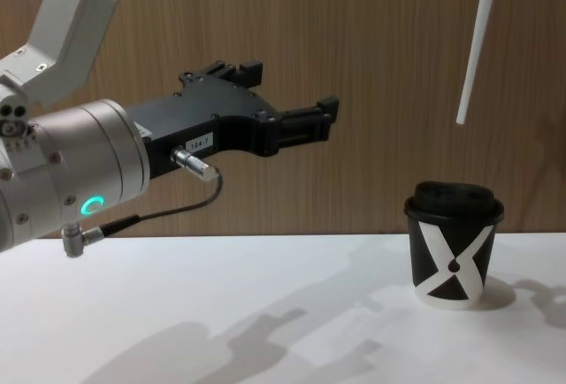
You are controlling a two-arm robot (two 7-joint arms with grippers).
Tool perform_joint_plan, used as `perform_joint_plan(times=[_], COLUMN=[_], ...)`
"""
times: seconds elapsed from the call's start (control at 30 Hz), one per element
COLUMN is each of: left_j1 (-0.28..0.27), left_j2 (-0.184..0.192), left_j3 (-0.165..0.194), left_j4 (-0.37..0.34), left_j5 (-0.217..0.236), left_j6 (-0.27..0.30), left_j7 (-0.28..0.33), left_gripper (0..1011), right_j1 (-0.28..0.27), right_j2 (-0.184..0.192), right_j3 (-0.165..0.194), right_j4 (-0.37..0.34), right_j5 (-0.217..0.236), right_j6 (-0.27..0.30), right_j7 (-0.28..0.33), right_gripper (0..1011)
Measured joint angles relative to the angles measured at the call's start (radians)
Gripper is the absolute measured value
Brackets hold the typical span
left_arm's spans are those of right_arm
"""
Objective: Pick up the straw with one hand, pass it to the other hand, and insert it into the cup.
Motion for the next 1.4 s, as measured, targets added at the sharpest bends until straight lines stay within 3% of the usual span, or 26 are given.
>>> perform_joint_plan(times=[1.4], left_j1=[0.000], left_j2=[0.000], left_j3=[0.000], left_j4=[0.000], left_j5=[0.000], left_j6=[0.000], left_j7=[0.000], left_gripper=[1001], right_j1=[-0.009], right_j2=[-0.002], right_j3=[0.004], right_j4=[0.071], right_j5=[-0.050], right_j6=[0.040], right_j7=[0.041], right_gripper=[6])
